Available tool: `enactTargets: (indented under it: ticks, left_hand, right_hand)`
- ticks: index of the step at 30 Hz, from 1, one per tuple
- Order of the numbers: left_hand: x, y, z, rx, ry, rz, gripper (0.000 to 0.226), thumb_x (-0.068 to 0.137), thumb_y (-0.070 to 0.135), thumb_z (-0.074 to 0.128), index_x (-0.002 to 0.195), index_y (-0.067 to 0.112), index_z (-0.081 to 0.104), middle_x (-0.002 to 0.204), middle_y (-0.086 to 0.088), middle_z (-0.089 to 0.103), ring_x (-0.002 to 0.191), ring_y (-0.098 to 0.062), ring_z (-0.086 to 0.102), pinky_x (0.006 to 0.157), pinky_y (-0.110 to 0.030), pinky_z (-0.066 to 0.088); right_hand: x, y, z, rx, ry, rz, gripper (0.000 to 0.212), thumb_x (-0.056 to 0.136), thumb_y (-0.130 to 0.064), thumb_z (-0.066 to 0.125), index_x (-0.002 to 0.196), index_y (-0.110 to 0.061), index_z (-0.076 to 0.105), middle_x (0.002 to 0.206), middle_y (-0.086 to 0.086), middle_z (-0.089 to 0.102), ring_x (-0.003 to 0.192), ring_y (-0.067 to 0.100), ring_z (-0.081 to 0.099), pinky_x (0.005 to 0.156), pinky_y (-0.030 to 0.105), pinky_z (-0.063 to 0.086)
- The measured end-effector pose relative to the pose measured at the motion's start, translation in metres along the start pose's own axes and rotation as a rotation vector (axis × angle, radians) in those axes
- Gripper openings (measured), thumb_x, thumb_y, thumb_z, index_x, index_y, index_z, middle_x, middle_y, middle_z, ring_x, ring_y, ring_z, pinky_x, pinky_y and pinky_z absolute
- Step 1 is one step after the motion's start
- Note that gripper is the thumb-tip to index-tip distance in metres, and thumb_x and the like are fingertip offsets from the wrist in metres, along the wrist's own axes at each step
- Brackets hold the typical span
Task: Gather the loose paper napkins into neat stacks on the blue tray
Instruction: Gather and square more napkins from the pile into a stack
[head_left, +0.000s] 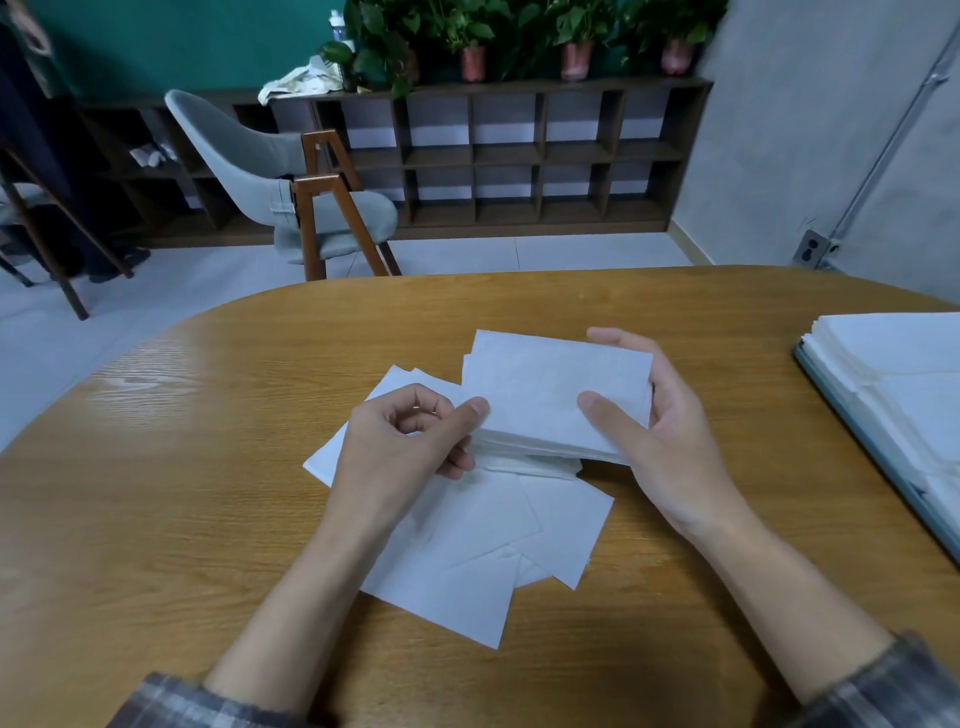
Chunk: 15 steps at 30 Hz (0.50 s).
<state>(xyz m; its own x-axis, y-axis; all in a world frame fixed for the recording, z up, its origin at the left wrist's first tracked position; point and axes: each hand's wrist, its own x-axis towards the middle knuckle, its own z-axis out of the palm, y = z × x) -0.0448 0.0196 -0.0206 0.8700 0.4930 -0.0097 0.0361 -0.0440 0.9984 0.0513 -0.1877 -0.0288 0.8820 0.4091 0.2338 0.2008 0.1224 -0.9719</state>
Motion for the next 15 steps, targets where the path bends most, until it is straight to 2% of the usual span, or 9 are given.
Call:
enactTargets:
  ticks: [4, 9, 13, 15]
  left_hand:
    - [0.0016, -0.0007, -0.0008, 0.010, 0.002, 0.003, 0.025, 0.087, 0.015, 0.085, 0.088, -0.005, 0.070, 0.067, -0.015, 0.071, 0.063, -0.023, 0.070, 0.065, -0.027, 0.059]
    - [0.0030, 0.0031, -0.0048, -0.050, -0.050, 0.005, 0.014, 0.086, 0.005, 0.084, 0.091, -0.002, 0.072, 0.071, -0.013, 0.073, 0.067, -0.020, 0.074, 0.072, -0.025, 0.062]
    - [0.0031, 0.0036, -0.0074, -0.073, -0.116, -0.035, 0.019, 0.086, 0.001, 0.082, 0.100, 0.005, 0.070, 0.071, -0.005, 0.069, 0.076, -0.026, 0.076, 0.089, -0.036, 0.063]
    - [0.0015, 0.0050, -0.0076, -0.074, -0.153, -0.014, 0.030, 0.088, 0.001, 0.080, 0.113, 0.012, 0.067, 0.082, -0.013, 0.074, 0.082, -0.030, 0.075, 0.089, -0.042, 0.063]
  right_hand:
    - [-0.0001, 0.0006, 0.0001, -0.001, 0.000, -0.004, 0.047, 0.097, -0.005, 0.070, 0.136, -0.029, 0.060, 0.120, -0.003, 0.073, 0.109, 0.014, 0.070, 0.085, 0.027, 0.059]
    - [0.0027, 0.0034, -0.0020, 0.088, 0.024, 0.038, 0.047, 0.093, -0.010, 0.074, 0.132, -0.033, 0.064, 0.123, 0.003, 0.072, 0.114, 0.022, 0.070, 0.089, 0.034, 0.058]
    - [0.0023, 0.0024, -0.0027, 0.053, 0.018, 0.021, 0.049, 0.095, -0.005, 0.072, 0.133, -0.035, 0.063, 0.119, -0.002, 0.073, 0.111, 0.018, 0.071, 0.086, 0.033, 0.060]
    - [0.0016, 0.0022, -0.0017, 0.018, 0.001, 0.016, 0.050, 0.096, -0.006, 0.072, 0.133, -0.038, 0.062, 0.120, -0.002, 0.073, 0.113, 0.019, 0.070, 0.093, 0.040, 0.060]
